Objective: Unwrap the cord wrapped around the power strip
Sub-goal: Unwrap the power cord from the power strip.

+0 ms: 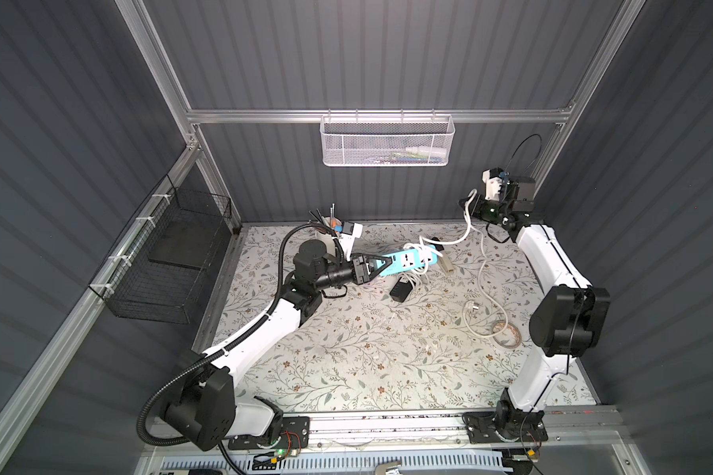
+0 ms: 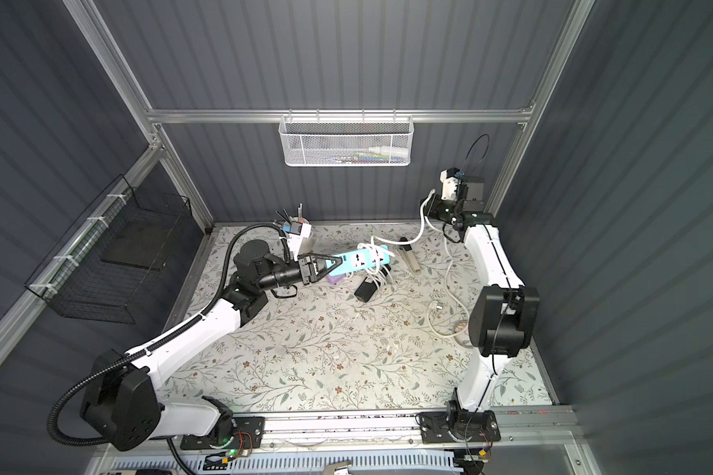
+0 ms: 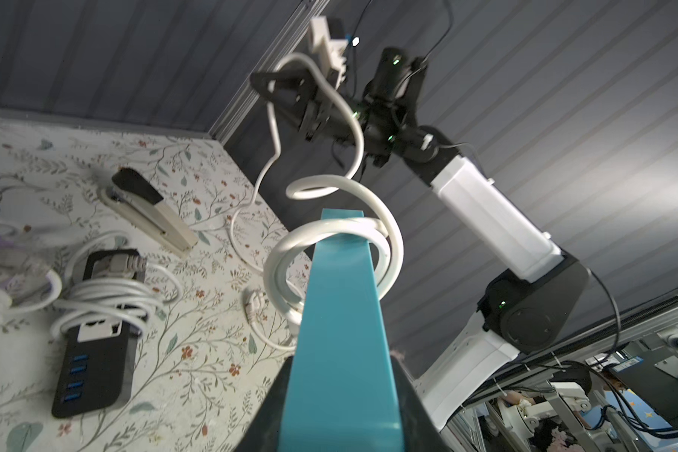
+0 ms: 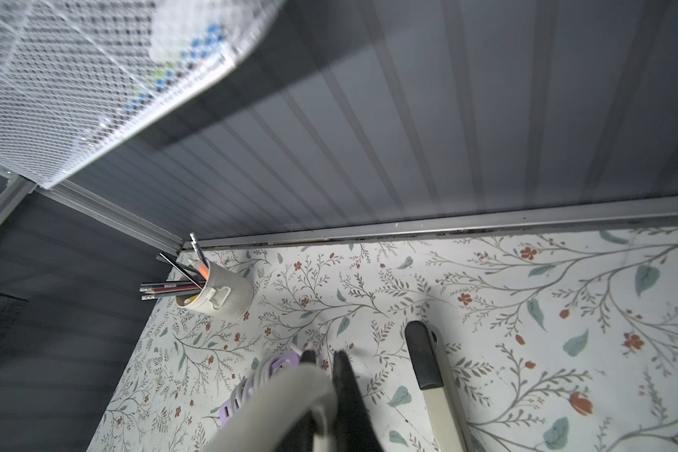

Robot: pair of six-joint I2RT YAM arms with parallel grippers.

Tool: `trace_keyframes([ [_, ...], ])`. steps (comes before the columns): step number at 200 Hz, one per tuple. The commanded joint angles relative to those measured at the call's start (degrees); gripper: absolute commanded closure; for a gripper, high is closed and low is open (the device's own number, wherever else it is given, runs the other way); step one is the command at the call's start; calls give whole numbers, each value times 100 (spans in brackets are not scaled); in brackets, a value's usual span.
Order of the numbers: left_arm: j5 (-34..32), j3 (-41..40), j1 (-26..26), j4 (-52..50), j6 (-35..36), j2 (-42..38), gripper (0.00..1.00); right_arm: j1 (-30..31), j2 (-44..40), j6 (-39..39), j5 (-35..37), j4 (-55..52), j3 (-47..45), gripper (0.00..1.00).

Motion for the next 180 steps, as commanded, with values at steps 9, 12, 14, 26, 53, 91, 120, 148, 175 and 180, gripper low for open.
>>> trace_keyframes([
  [9, -446, -22, -2, -155, 568, 4, 100, -130, -547, 145, -311, -358, 88, 100],
  [12, -512, -3, -2, -222, 651, 7, 100, -147, -606, 153, -325, -374, 55, 100],
  [14, -567, 10, 0, -277, 705, 8, 100, -157, -648, 157, -326, -384, 37, 100],
  [26, -878, 144, 11, -571, 1014, 24, 100, -228, -879, 175, -350, -429, -167, 100],
  [53, -1587, 488, 181, -960, 1527, 61, 100, -465, -1492, 203, -280, -559, -847, 100],
  [91, -2533, 812, 490, -933, 1921, -57, 100, -840, -1998, 208, -43, -773, -1952, 100],
  [120, -2912, 960, 603, -644, 2017, -186, 100, -854, -2050, 175, 207, -724, -2623, 100],
  [148, -3193, 1037, 681, -374, 2147, -341, 100, -818, -1942, 194, 323, -627, -3134, 100],
  [175, -3445, 1175, 752, -232, 2326, -464, 100, -746, -1659, 196, 523, -632, -3432, 100],
  [180, -3471, 1218, 777, -241, 2353, -467, 100, -743, -1587, 189, 567, -548, -3467, 100],
])
